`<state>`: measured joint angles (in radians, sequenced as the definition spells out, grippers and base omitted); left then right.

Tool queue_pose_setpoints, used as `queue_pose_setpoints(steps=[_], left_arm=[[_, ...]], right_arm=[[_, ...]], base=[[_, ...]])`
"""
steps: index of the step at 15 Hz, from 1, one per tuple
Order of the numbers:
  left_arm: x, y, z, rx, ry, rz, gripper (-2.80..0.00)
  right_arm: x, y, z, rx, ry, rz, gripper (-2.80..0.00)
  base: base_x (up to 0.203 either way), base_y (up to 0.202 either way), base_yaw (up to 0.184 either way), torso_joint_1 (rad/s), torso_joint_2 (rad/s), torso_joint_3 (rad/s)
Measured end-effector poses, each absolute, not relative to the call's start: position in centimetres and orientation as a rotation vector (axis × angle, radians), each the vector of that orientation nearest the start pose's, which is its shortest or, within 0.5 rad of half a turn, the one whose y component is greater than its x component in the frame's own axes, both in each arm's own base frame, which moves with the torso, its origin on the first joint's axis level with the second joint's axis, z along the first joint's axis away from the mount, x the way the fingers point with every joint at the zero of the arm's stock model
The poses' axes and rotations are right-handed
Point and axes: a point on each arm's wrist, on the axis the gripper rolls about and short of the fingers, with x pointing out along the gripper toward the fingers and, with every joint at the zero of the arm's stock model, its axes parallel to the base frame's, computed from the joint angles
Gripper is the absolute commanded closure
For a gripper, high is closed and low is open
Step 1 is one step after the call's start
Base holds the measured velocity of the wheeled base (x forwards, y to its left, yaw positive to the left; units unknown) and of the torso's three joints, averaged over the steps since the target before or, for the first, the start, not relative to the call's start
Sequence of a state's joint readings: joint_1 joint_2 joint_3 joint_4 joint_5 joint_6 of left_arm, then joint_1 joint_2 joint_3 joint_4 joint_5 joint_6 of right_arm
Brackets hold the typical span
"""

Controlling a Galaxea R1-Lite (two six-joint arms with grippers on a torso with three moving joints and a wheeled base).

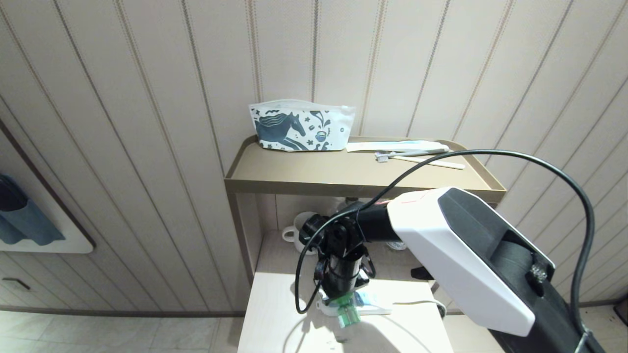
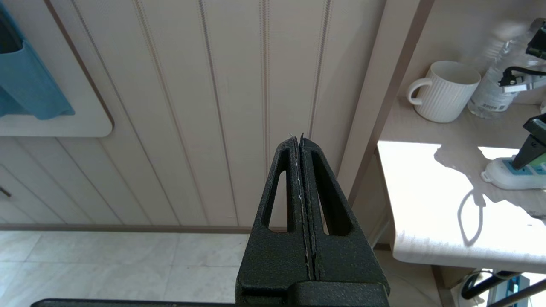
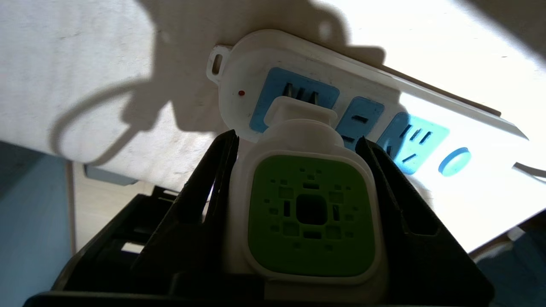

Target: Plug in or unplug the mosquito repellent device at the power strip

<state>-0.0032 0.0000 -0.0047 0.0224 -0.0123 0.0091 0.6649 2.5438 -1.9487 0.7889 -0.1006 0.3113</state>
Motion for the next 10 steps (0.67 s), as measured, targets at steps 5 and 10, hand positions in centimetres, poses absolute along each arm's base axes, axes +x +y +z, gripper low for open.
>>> queue_pose_setpoints(steps=[5,10], left_arm=[[-2.32,-0.02,7.45,0.009,0.018,-0.016,0.00],[-2.32,-0.02,7.44,0.009,0.018,-0.015,0.00]], right_arm=[[35.98,27.90,2.91,-0.291,1.320,0.226,0.00],[36.10,28.03,2.87,-0.291,1.308,0.241,0.00]], base=[[0.000,0.000,0.000,0.000,0.00,0.000],[0.000,0.000,0.000,0.000,0.00,0.000]])
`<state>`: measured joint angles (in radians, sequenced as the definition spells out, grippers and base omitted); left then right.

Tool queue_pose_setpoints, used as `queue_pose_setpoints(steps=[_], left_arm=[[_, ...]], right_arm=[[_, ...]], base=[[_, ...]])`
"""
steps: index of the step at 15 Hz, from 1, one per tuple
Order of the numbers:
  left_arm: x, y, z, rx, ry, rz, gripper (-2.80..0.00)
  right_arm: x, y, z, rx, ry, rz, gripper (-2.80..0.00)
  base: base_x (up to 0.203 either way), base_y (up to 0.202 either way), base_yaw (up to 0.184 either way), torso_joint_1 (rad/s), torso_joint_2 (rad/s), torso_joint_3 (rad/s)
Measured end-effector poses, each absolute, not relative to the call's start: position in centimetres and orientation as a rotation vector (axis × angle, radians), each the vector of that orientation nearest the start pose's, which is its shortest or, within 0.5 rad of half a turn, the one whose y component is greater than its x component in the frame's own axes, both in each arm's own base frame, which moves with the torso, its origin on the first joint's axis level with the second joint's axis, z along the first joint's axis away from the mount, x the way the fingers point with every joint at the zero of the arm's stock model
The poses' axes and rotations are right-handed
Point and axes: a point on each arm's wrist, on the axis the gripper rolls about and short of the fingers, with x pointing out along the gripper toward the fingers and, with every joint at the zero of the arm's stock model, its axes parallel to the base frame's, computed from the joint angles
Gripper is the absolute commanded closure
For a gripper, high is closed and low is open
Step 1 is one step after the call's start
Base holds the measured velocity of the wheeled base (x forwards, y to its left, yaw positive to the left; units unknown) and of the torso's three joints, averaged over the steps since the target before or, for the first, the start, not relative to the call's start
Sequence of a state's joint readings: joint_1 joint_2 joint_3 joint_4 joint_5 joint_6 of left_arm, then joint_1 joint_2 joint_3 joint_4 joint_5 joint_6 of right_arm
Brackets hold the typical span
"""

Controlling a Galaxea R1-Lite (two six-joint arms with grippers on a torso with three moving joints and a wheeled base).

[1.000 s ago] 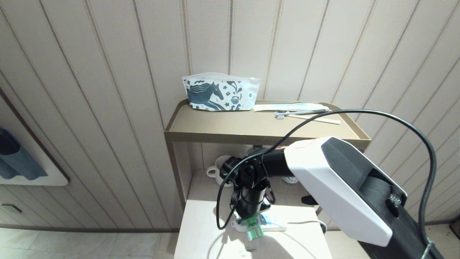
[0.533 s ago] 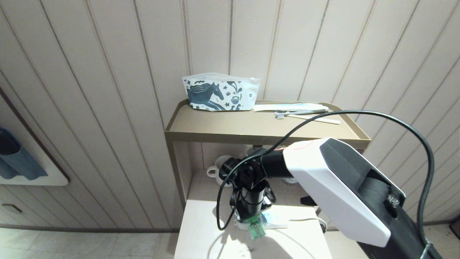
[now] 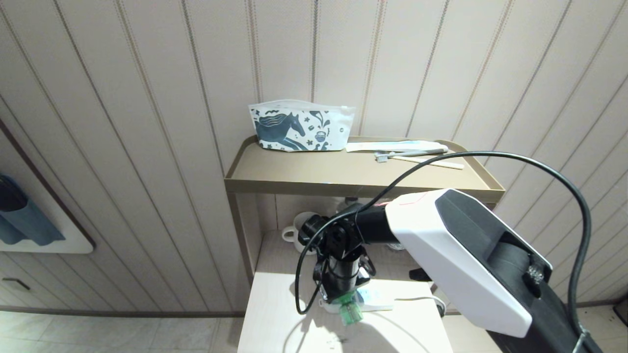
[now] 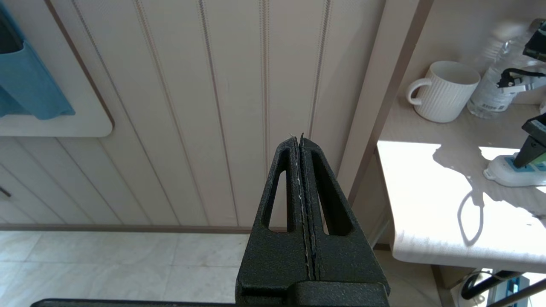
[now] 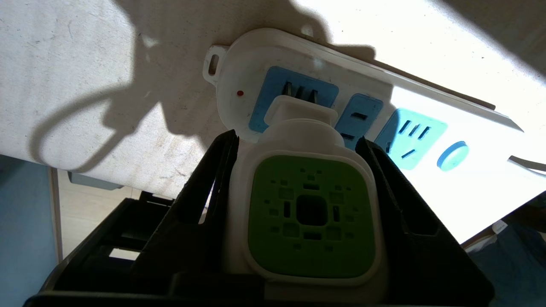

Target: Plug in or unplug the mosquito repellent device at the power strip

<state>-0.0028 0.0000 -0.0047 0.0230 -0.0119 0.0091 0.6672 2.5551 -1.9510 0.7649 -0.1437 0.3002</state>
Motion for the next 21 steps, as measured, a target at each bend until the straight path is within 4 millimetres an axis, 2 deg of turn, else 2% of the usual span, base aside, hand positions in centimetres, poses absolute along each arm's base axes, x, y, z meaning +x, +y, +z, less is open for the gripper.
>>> queue_pose_setpoints(steps=[10,15,21], left_arm=[[-2.3,0.0,7.4,0.009,0.018,-0.016,0.00],[-2.3,0.0,7.4,0.009,0.018,-0.016,0.00],[-2.3,0.0,7.5,0.009,0.017,-0.016,0.00]], right_arm=[[36.9,27.1,2.9,-0.270,1.314,0.226,0.00],[36.3,26.5,2.9,-0.300,1.380,0.202,0.00],[36.0,26.3,3.6,-0.247,1.430,0.267,0.00]], base=[[0.000,0.000,0.000,0.000,0.00,0.000],[0.000,0.000,0.000,0.000,0.00,0.000],[0.000,0.000,0.000,0.000,0.00,0.000]])
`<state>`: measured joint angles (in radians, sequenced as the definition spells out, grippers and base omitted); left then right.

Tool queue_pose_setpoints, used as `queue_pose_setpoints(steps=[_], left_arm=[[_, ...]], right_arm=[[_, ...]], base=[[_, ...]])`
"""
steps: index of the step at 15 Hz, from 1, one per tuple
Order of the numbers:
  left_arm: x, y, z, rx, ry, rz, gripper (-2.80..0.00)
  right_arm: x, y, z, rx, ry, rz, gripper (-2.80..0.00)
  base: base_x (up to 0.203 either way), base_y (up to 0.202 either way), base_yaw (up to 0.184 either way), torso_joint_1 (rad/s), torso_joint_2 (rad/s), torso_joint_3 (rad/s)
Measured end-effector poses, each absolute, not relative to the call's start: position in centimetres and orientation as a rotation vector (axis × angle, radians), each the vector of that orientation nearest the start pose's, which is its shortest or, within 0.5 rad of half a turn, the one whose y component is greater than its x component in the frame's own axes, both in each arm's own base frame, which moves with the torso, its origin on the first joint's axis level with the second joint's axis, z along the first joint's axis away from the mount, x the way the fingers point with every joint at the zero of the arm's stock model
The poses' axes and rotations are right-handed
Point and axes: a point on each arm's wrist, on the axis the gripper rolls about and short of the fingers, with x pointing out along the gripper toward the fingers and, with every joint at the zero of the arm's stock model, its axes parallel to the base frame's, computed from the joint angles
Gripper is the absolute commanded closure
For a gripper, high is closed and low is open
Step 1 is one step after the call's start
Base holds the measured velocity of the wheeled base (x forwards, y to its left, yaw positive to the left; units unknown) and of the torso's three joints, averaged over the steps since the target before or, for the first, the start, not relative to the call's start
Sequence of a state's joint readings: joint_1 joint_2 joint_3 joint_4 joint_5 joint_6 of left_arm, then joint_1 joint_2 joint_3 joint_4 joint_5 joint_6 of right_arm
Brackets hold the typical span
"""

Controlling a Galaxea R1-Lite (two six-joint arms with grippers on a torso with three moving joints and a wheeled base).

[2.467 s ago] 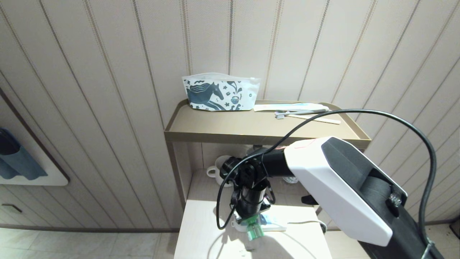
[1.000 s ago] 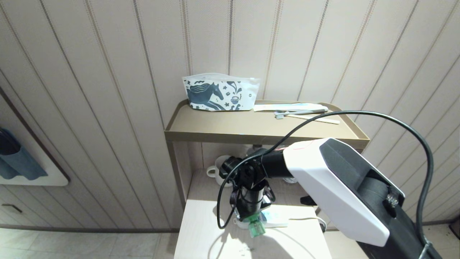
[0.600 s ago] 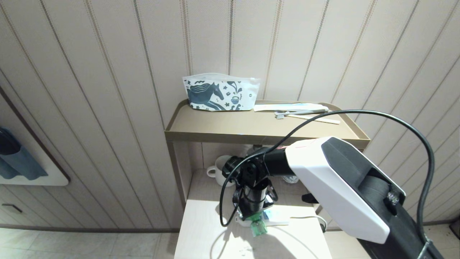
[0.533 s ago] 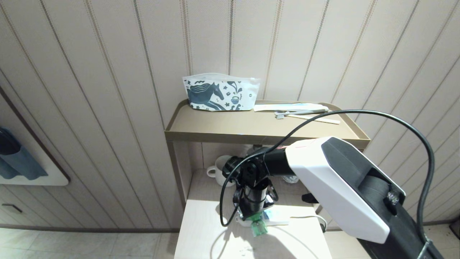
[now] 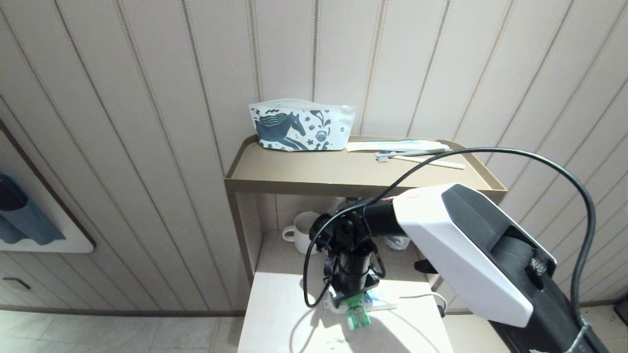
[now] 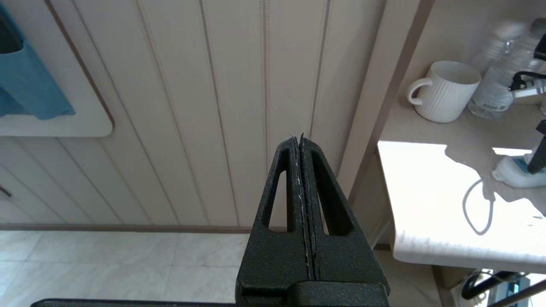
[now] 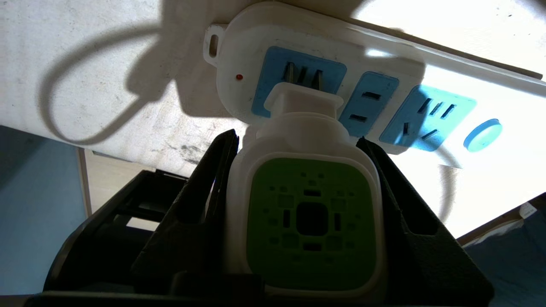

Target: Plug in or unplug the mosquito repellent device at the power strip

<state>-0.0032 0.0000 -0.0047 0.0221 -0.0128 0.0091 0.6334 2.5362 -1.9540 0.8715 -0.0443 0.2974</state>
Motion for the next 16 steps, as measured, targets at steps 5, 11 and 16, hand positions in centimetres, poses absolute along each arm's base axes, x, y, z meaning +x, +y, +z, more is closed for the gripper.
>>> queue_pose_setpoints(steps=[5,11,16], left_arm=[[-2.32,-0.02,7.45,0.009,0.018,-0.016,0.00],[-2.32,-0.02,7.45,0.009,0.018,-0.017,0.00],[-2.32,-0.02,7.45,0.009,0.018,-0.016,0.00]], right_arm=[[35.54,26.14,4.18,-0.236,1.471,0.286,0.00],[35.42,26.05,4.36,-0.240,1.480,0.286,0.00],[35.39,26.10,4.37,-0.252,1.476,0.295,0.00]], base=[[0.000,0.000,0.000,0.000,0.00,0.000],[0.000,0.000,0.000,0.000,0.00,0.000],[0.000,0.000,0.000,0.000,0.00,0.000]])
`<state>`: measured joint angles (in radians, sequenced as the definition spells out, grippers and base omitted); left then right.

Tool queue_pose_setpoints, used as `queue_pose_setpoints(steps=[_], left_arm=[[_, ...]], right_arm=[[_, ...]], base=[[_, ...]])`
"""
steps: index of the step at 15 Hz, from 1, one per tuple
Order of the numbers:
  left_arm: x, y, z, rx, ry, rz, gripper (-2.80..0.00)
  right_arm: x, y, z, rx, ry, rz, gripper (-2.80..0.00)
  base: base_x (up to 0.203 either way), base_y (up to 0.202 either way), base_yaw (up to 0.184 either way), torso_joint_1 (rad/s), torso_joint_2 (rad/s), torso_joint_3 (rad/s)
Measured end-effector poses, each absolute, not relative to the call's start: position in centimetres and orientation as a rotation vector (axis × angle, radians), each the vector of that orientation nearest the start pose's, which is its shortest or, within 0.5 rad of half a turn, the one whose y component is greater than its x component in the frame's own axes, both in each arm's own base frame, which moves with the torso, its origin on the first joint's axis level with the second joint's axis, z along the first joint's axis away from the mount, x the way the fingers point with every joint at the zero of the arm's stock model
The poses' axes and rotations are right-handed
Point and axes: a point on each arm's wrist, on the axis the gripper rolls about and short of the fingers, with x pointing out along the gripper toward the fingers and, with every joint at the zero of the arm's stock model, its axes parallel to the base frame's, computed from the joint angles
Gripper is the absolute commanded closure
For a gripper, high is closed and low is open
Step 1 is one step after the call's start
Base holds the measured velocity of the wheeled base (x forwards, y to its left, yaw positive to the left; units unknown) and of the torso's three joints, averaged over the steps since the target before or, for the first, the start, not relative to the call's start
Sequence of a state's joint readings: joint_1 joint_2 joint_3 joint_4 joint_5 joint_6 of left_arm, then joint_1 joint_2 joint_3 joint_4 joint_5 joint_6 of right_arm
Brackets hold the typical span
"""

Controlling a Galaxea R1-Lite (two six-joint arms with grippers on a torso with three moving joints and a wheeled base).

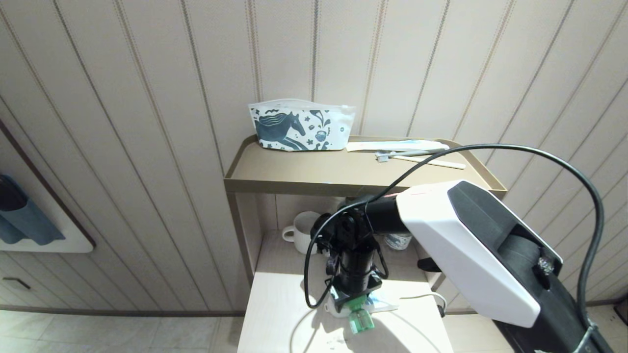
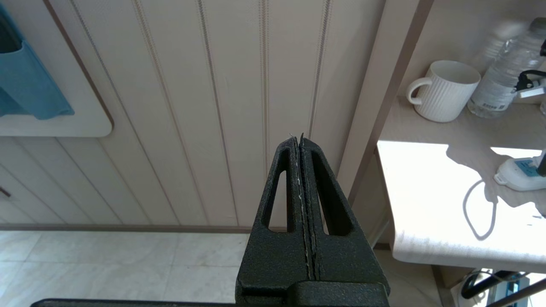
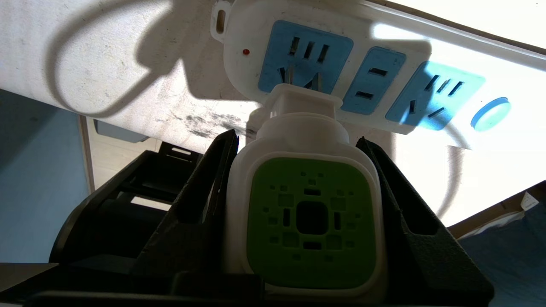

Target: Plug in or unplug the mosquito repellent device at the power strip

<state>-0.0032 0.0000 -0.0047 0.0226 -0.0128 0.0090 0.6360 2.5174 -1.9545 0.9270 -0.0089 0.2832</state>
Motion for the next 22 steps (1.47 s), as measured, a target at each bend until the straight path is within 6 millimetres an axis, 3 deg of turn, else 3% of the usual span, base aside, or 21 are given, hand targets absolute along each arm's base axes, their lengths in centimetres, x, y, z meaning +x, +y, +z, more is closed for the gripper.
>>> queue_pose_setpoints(steps=[22], left_arm=[[-2.32,-0.02,7.45,0.009,0.017,-0.016,0.00]], right_arm=[[35.27,26.50,3.70,-0.304,1.453,0.251,0.00]], base=[[0.000,0.000,0.000,0.000,0.00,0.000]])
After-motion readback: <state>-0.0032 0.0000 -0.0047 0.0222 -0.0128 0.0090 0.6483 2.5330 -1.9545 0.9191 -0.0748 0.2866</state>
